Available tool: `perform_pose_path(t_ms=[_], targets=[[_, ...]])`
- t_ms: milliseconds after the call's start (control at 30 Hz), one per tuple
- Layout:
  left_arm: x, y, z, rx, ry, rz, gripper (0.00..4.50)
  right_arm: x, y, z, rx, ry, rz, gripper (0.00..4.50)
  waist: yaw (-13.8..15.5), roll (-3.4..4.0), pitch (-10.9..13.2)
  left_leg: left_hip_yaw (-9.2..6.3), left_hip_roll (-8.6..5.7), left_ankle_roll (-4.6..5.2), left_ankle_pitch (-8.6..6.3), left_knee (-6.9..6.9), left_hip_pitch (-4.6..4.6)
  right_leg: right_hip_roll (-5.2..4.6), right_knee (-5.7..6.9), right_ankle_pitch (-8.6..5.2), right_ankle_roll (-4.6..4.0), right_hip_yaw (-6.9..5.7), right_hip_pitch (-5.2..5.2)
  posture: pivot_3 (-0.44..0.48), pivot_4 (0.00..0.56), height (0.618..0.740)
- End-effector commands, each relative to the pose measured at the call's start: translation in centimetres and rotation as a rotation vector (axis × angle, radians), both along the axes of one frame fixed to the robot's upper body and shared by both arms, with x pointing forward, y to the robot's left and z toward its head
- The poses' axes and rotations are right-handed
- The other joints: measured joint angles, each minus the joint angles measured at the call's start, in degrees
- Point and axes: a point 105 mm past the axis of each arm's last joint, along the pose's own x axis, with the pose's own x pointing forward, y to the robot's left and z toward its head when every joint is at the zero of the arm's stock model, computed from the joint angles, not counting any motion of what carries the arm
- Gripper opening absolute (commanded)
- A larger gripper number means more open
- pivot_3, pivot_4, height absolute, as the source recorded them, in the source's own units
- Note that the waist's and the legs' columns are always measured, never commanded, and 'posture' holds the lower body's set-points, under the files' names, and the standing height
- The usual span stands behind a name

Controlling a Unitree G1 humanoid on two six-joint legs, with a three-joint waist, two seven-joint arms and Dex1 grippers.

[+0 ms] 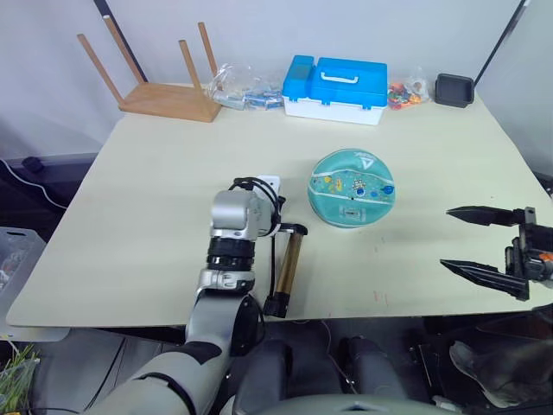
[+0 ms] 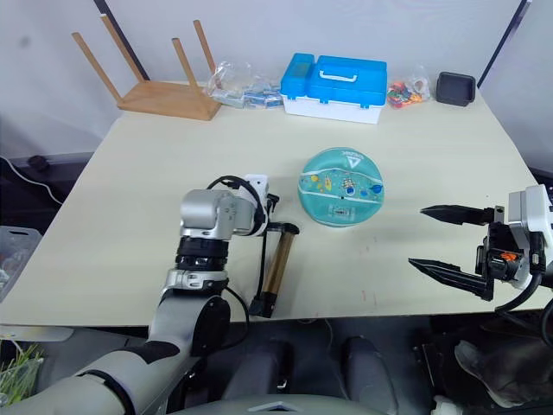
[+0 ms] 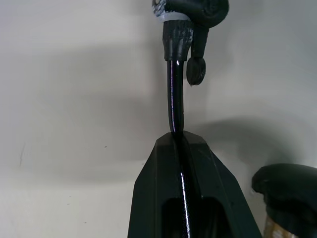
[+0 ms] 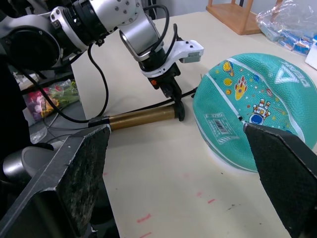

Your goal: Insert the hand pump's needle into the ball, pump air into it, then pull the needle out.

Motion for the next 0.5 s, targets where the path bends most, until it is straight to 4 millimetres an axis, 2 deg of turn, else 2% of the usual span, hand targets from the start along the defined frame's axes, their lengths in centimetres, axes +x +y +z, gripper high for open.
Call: perform_pose_path(t_ms=[33,133,300,500], targets=[[-0.4,2.0,3.6,-0.04,-0.144,-0.043,0.04,-0.1,0.4,0.5,0.024,-0.04,-0.006,4.5,-0.3,0.0,0.0,-0.01,0.01,0.0,0.0,-0.01,-0.03,0.0,0.0,0.01,-0.01,0.0,-0.03,0.0,0.15,0.74],[-1.0,2.5,5.8,-0.066,-0.232,-0.113,0.04,0.1,0.5,0.4,0.037,-0.04,-0.015,4.5,-0.3,-0.01,0.0,-0.02,0.01,-0.01,0.0,0.0,-0.06,0.0,0.0,0.01,-0.01,-0.02,-0.05,0.0,0.15,0.74],[-2.6,2.2,8.7,-0.092,-0.33,-0.28,0.04,0.2,0.6,0.4,0.048,-0.042,-0.026,4.5,0.1,-0.03,0.0,-0.02,-0.01,-0.01,0.0,0.01,-0.08,-0.05,-0.04,0.0,0.0,-0.03,-0.04,0.0,0.15,0.74],[-3.5,2.0,9.4,-0.076,-0.345,-0.373,0.04,0.1,0.7,0.4,0.051,-0.042,-0.028,4.5,0.2,-0.03,0.0,-0.01,0.0,0.0,-0.01,0.0,-0.07,-0.04,-0.06,-0.01,0.0,-0.03,-0.03,0.0,0.15,0.74]])
